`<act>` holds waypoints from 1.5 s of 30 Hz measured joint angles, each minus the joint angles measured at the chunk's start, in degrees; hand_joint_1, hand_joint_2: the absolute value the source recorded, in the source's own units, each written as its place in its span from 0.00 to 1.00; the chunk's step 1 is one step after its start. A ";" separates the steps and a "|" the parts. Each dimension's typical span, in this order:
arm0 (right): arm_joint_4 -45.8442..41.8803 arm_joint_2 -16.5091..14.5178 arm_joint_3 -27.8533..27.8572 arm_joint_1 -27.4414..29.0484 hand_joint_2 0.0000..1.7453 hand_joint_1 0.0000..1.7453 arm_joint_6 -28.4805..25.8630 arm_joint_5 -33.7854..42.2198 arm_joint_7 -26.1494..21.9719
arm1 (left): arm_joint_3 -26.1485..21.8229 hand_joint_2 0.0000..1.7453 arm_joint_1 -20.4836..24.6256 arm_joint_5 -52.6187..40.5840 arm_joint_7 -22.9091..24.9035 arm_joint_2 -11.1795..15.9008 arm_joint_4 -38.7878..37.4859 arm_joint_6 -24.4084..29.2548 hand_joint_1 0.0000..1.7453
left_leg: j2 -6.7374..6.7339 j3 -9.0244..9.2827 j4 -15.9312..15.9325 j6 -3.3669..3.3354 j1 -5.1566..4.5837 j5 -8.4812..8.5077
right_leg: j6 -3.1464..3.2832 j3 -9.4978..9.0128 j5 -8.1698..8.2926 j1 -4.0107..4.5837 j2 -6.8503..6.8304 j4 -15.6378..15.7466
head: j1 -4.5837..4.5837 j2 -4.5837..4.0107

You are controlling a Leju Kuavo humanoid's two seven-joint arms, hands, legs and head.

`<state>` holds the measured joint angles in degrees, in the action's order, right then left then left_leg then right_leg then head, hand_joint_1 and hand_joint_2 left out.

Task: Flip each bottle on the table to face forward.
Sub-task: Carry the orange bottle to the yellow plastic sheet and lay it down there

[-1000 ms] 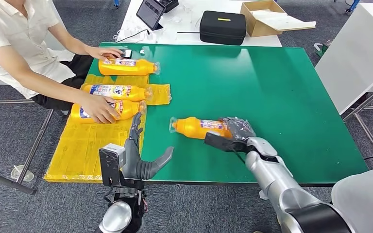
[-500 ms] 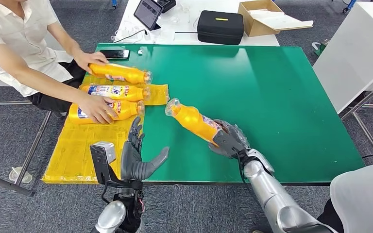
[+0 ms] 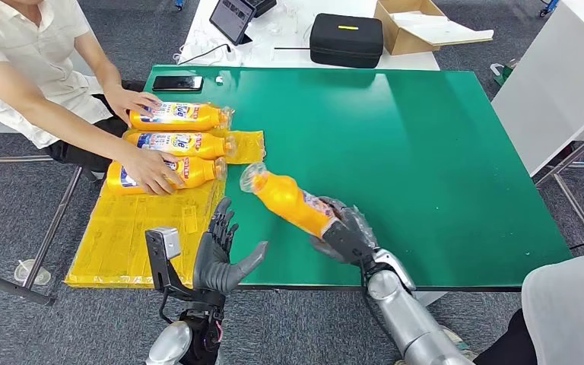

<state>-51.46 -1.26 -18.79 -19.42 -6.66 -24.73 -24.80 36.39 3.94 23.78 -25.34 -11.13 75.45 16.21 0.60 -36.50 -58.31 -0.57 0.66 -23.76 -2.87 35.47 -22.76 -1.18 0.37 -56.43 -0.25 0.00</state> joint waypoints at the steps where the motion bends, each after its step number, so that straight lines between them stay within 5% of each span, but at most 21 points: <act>1: -0.83 -0.25 -1.10 0.38 1.00 1.00 0.02 0.32 -0.09 | -0.01 1.00 0.03 0.36 -0.01 0.00 -0.01 -0.23 0.00 | 0.00 -0.03 0.00 0.00 0.00 0.00 | 0.00 0.03 0.00 0.00 0.00 0.00 | 0.00 0.00; 15: -9.88 -1.80 -11.70 3.42 1.00 1.00 -0.19 6.02 -4.50 | -0.26 1.00 0.98 5.92 -1.97 -0.16 -1.45 0.02 0.00 | 0.04 -0.16 0.00 -0.01 -0.02 0.01 | 0.00 0.15 -0.01 -0.04 -0.01 0.01 | 0.02 0.00; 29: -8.36 -2.53 -16.26 2.06 1.00 1.00 0.95 6.35 -4.66 | -0.57 1.00 2.39 6.78 -5.08 -0.54 0.61 0.62 0.00 | 0.03 -0.19 0.00 -0.01 -0.01 0.01 | 0.00 0.18 -0.01 -0.02 -0.01 0.00 | 0.02 0.00; 30: -8.23 -2.57 -16.38 2.02 1.00 1.00 0.97 6.34 -4.67 | -0.58 1.00 2.39 6.78 -5.11 -0.54 0.67 0.62 0.17 | 0.03 -0.20 0.00 -0.01 -0.01 0.01 | 0.00 0.19 -0.01 -0.02 -0.01 0.00 | 0.02 0.00; 33: -7.84 -2.59 -16.85 1.90 1.00 1.00 1.56 6.39 -4.70 | -0.72 1.00 2.40 6.77 -5.71 -0.56 0.87 0.62 0.91 | 0.02 -0.22 0.00 -0.01 -0.01 0.01 | 0.00 0.20 -0.01 -0.03 -0.01 0.00 | 0.02 0.00; 34: -7.67 -2.61 -17.05 1.76 1.00 1.00 1.94 6.46 -4.67 | -0.84 1.00 2.40 6.71 -6.15 -0.58 0.91 0.59 0.99 | 0.02 -0.22 0.00 -0.01 -0.01 0.01 | 0.00 0.20 -0.01 -0.03 -0.01 0.00 | 0.02 0.00; 40: -5.57 -2.93 -18.53 -0.01 1.00 0.99 3.83 7.26 -4.51 | -1.45 1.00 2.37 5.82 -7.87 -0.70 1.52 -0.80 1.00 | 0.02 -0.22 0.00 -0.01 -0.01 0.02 | 0.00 0.22 -0.01 -0.02 0.00 0.00 | 0.02 0.00; 42: -4.95 -3.02 -18.90 -0.41 1.00 0.91 4.14 7.41 -4.57 | -1.58 1.00 2.35 5.57 -7.89 -0.70 1.54 -1.12 1.00 | 0.02 -0.22 0.00 0.00 -0.01 0.02 | 0.00 0.23 -0.01 -0.02 0.00 0.00 | 0.02 0.00; 45: -4.68 -3.06 -19.30 -0.51 1.00 0.27 4.49 7.88 -4.85 | -1.73 1.00 2.31 5.10 -7.91 -0.70 1.53 -1.43 1.00 | 0.01 -0.23 0.00 0.00 -0.01 0.02 | 0.00 0.25 -0.01 -0.02 0.00 0.00 | 0.01 0.00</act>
<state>-56.14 -4.33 -38.09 -19.93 -2.17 -16.84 -29.65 34.66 6.25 28.88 -33.26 -11.82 76.98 14.78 0.61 -36.73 -58.31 -0.57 0.65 -23.74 -2.86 35.72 -22.77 -1.20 0.37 -56.43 -0.24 0.00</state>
